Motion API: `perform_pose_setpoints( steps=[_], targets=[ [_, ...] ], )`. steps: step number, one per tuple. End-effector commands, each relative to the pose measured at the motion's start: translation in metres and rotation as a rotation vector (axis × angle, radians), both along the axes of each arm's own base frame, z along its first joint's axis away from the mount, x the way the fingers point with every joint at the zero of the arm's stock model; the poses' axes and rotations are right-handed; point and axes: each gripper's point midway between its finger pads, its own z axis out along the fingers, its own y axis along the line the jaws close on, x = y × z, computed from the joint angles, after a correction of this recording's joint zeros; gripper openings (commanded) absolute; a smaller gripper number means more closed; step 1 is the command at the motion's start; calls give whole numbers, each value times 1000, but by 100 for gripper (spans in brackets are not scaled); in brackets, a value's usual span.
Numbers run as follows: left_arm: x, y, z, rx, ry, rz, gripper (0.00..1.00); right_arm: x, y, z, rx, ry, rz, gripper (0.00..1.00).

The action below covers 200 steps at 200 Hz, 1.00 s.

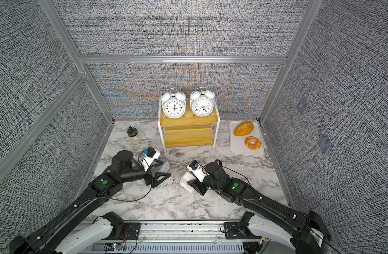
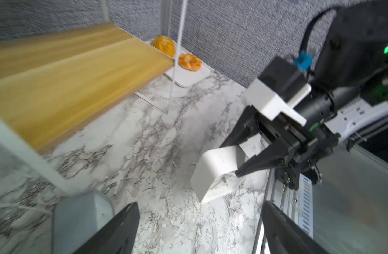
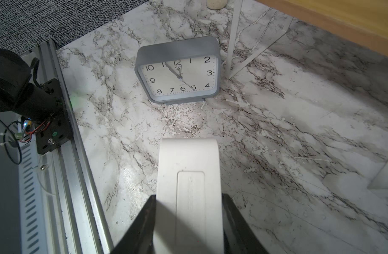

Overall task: Place the alarm clocks on the shelf by style
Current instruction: Pick up the alarm from the center of the board.

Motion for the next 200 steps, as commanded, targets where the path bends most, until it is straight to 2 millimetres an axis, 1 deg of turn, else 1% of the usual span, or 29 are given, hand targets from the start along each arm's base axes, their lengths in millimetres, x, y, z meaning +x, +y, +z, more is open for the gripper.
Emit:
perform_pose_setpoints(
  steps=[1, 23, 32, 55, 75, 96, 129, 145, 168, 183, 200],
  targets=[
    [-9, -17, 3, 6, -107, -169, 93, -9, 2, 3, -25, 12, 87, 36],
    [-10, -23, -3, 40, -179, -272, 97, -9, -1, 8, -39, 16, 104, 36],
    [-7, -26, -7, 52, -197, -292, 98, -10, -2, 10, -38, 17, 113, 36],
    [-4, -33, -14, 74, -188, -371, 98, -13, -2, 16, -25, 10, 137, 36],
    [-10, -36, -13, 56, -147, -459, 97, -15, -2, 19, -17, 6, 150, 36],
    [-18, -37, -16, 29, -170, -541, 96, -16, -3, 22, -17, 3, 167, 36],
    [-25, -41, -18, -10, -164, -627, 96, -15, 0, 24, -22, -3, 183, 36],
    [-23, -46, -18, -31, -137, -652, 96, -14, 2, 25, -21, -5, 190, 36],
    [-19, -51, -25, -25, -82, -668, 94, -13, 4, 22, -29, 1, 198, 36],
    [-17, -53, -30, -6, -73, -666, 89, -13, 4, 19, -36, 7, 198, 36],
    [-13, -53, -34, 7, -87, -651, 85, -13, 5, 21, -27, 0, 202, 36]
  ],
)
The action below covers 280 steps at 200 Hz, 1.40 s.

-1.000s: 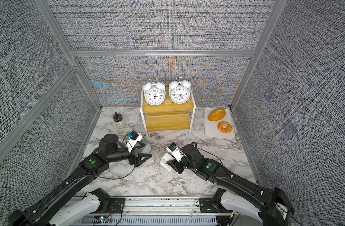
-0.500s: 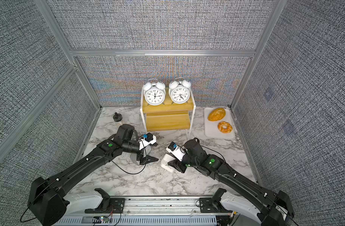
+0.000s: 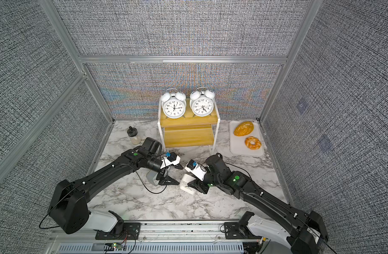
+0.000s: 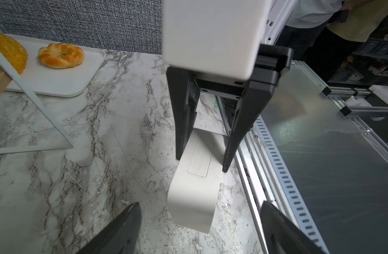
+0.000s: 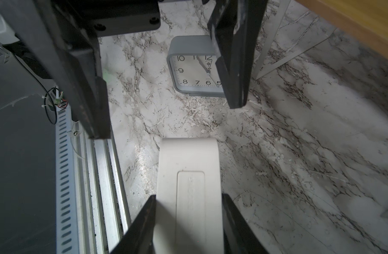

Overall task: Place the alarm clocks on the shelf by style
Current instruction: Pick up the alarm from the center of the board.

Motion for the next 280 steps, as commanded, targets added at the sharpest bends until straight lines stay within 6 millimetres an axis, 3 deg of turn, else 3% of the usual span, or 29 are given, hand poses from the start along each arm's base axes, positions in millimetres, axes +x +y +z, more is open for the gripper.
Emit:
perform_pose_setpoints(
  steps=[1, 73, 115, 208, 280],
  targets=[
    [-1, 0, -1, -3, -4, -11, 85, 1, 5, 9, 29, -26, 22, 36],
    [21, -6, -12, 0, -51, 86, 86, 0, 9, 20, 73, -43, 33, 35],
    [18, -9, -17, 0, -10, 62, 84, 2, 11, 21, 82, -47, 33, 35],
    [7, -10, -22, 30, 59, 1, 66, 12, 10, 20, 67, -71, -11, 35],
    [11, -12, -17, 44, 64, 7, 39, 15, 9, 16, 58, -69, -30, 35]
  ],
)
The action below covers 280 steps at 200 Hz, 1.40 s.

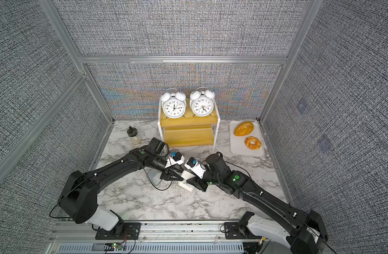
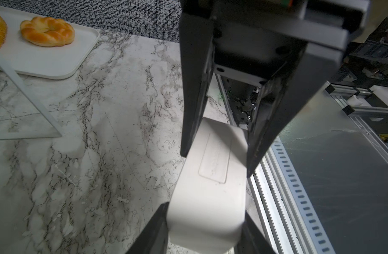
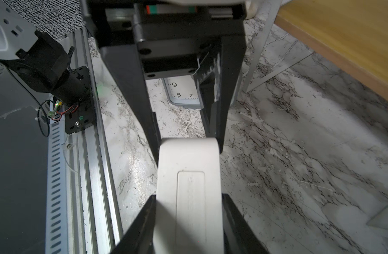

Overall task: Place the alarm clocks on the shelf by style
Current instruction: Pick up the alarm from the center of the board.

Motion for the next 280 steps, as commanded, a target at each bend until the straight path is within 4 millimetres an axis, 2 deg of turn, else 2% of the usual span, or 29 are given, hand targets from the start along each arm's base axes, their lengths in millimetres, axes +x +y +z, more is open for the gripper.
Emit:
perform_pose_setpoints(
  steps=[1, 30, 66, 76, 93, 128, 158, 231, 280],
  targets=[
    [-1, 1, 6, 2, 28, 4, 38, 5, 3, 5, 15, -28, -5, 35],
    [0, 2, 8, 11, 13, 16, 32, 6, 1, 2, 7, -23, -18, 35],
    [2, 3, 11, 21, -1, 36, 31, 14, -8, 1, 9, -34, -74, 38],
    [4, 3, 13, 21, -6, 49, 31, 17, -11, 2, 13, -42, -97, 44],
    [10, 2, 19, 19, -22, 90, 31, 23, -17, 5, 33, -60, -142, 49],
    [39, 4, 32, 10, -91, 295, 30, 39, -35, 18, 85, -121, -281, 76],
    [53, 5, 52, -63, -89, 440, 30, 48, -45, 26, 135, -162, -364, 83],
    [78, 2, 88, -227, -7, 744, 30, 43, -23, 40, 325, -242, -415, 87],
    [80, -5, 88, -217, -32, 902, 30, 51, -28, 48, 398, -317, -606, 91]
  ],
)
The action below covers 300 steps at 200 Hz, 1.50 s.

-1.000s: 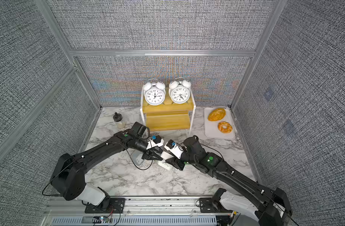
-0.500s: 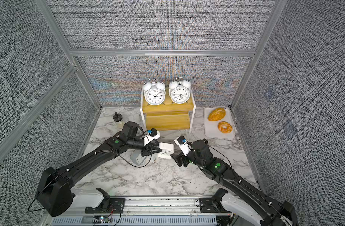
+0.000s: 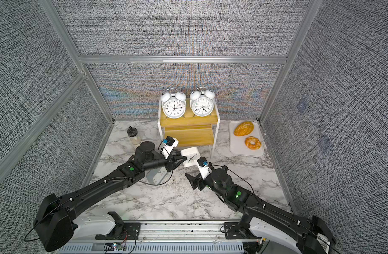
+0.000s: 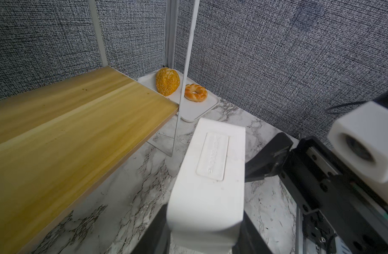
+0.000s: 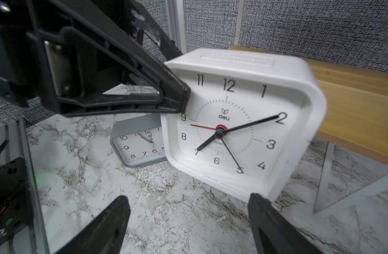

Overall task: Place the alarm clocks on the shelf by style
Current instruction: Pick up the alarm from the center of the board.

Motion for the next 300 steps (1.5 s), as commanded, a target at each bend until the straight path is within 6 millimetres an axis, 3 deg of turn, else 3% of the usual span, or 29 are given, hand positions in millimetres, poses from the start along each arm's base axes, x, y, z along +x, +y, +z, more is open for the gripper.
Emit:
perform_pose_setpoints(
  steps=[1, 54, 166, 300],
  targets=[
    [17, 4, 14, -45, -30, 153, 30, 16, -13, 27, 114, -85, -177, 91],
    [8, 0, 12, -36, -38, 189, 30, 24, -15, 35, 152, -127, -278, 95],
    [-4, -13, 13, -49, -26, 99, 30, 30, 7, 29, 75, -130, -224, 98],
    [-21, -12, 22, -14, -48, 13, 31, 38, -1, 20, -6, -143, -262, 99]
  ],
)
